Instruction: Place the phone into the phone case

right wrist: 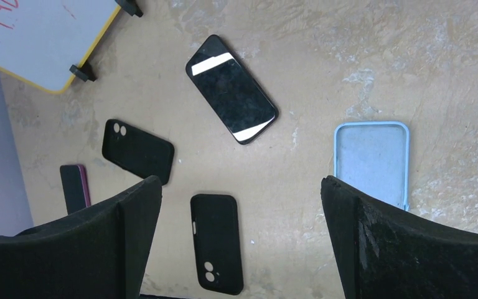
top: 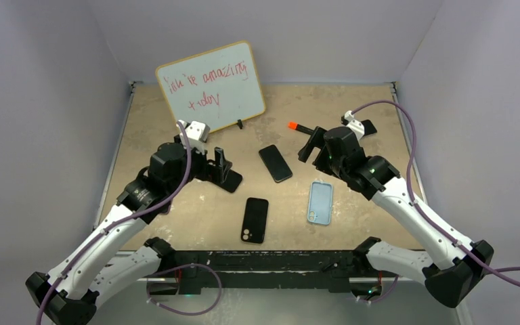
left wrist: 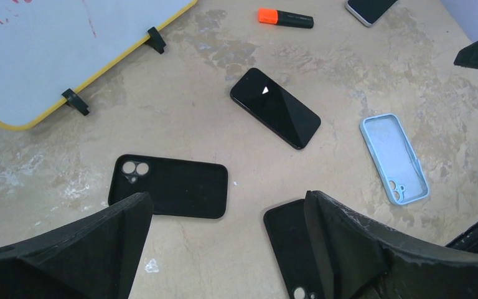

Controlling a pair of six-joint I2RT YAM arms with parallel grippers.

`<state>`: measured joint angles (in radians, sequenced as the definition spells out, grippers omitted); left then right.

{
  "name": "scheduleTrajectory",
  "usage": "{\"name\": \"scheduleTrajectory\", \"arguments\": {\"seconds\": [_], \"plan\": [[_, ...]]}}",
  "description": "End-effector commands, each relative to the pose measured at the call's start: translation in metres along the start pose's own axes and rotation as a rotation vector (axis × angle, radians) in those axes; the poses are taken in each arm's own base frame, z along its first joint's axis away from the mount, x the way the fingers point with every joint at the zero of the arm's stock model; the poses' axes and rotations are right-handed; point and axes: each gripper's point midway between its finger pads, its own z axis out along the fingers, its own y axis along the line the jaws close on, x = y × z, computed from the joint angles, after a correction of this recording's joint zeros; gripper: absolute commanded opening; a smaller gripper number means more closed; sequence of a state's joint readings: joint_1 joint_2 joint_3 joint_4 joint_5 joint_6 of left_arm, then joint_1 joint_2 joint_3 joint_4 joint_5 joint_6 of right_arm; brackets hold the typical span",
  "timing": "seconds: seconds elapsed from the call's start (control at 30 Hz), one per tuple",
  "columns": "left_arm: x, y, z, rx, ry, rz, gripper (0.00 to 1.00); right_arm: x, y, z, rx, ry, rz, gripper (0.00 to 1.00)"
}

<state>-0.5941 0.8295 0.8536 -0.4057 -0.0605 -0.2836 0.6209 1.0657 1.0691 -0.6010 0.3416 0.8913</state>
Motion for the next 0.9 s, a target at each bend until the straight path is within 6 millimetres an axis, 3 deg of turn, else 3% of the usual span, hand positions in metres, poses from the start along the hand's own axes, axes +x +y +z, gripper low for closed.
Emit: {"name": "scheduleTrajectory", "arguments": {"seconds": [0.0, 0.23, 0.4, 0.53, 0.73, 0.87], "plan": [[-0.006, 0.005, -0.002, -0.022, -0.038, 0.027, 0.97, -0.009, -0.001, -0.001, 0.022, -0.037, 0.040, 0.99], [0.000, 0.011, -0.001, -0.042, -0.017, 0.058, 0.97, -0.010, -0.003, 0.010, 0.056, -0.055, 0.065, 0.99], [0.006, 0.018, -0.002, -0.070, -0.009, 0.075, 0.97, -0.029, -0.011, 0.028, 0.169, -0.143, 0.086, 0.99], [0.008, 0.015, -0.001, -0.057, -0.007, 0.074, 0.97, -0.048, -0.035, 0.052, 0.333, -0.172, 0.142, 0.99], [0.008, 0.012, -0.003, -0.034, -0.008, 0.078, 0.97, -0.080, -0.091, 0.095, 0.603, -0.112, 0.291, 0.99], [0.007, 0.008, -0.003, -0.013, -0.010, 0.083, 0.97, -0.105, -0.113, 0.122, 0.707, -0.102, 0.348, 0.99]]}}
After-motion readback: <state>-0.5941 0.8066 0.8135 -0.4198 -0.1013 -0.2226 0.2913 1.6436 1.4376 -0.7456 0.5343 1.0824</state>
